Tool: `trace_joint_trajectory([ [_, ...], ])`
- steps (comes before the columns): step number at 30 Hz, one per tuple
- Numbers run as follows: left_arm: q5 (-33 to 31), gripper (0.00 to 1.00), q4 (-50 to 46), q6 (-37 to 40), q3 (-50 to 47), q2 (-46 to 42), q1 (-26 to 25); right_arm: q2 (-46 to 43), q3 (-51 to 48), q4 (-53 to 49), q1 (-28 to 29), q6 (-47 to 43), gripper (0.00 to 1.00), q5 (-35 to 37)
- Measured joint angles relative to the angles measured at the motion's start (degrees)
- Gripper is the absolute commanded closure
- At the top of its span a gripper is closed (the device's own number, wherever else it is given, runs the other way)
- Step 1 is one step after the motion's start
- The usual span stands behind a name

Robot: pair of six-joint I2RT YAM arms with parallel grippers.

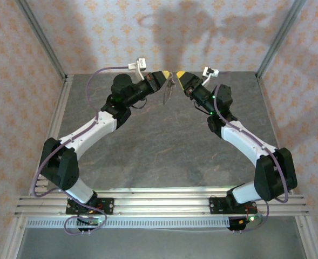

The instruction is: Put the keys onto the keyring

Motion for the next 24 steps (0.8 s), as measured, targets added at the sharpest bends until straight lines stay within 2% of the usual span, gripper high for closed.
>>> trace_joint_trajectory([
  [10, -0.4, 1.00, 0.0, -0.1, -0.1, 0.0, -0.1, 1.7, 1.1, 2.6, 1.3, 0.5, 0.71, 0.1],
  [24, -0.5, 1.00, 1.0, -0.1, -0.1, 0.0, -0.5, 3.5, 2.9, 3.2, 2.1, 1.0, 0.79, -0.1],
])
